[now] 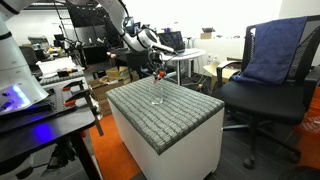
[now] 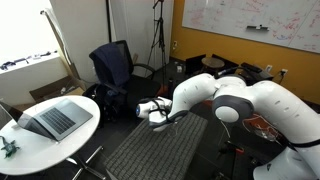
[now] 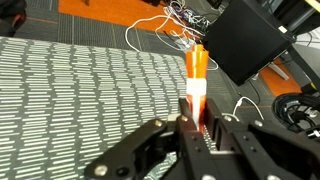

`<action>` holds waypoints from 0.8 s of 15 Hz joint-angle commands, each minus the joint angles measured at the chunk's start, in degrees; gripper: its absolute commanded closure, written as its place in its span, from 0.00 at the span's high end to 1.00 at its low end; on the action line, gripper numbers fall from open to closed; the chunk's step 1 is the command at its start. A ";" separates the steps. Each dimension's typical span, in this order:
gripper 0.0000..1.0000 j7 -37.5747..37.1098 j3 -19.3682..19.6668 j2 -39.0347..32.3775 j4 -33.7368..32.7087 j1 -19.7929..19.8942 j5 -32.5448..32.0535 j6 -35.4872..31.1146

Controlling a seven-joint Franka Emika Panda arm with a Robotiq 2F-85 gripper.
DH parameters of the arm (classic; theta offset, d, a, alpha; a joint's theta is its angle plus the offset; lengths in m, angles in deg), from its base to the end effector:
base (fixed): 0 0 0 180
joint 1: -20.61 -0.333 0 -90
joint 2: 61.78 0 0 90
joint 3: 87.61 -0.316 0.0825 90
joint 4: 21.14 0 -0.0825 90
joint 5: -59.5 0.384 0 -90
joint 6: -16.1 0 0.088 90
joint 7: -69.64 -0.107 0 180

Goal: Put the red marker inside the glass

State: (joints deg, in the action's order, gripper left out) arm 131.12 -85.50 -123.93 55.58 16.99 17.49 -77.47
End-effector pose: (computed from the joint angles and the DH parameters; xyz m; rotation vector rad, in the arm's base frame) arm 0.6411 -0.0475 0.0546 1.8901 1.7110 -1.4073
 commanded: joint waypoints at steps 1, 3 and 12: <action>0.05 0.68 -0.30 -2.13 -3.35 -0.74 -0.78 3.51; 0.05 0.53 -0.14 -2.97 -4.15 -1.20 -1.04 4.05; 0.05 -0.25 0.41 -5.93 -7.89 -2.79 -3.81 8.30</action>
State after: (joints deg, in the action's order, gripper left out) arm 131.14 -85.51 -128.19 50.78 15.01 15.03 -72.54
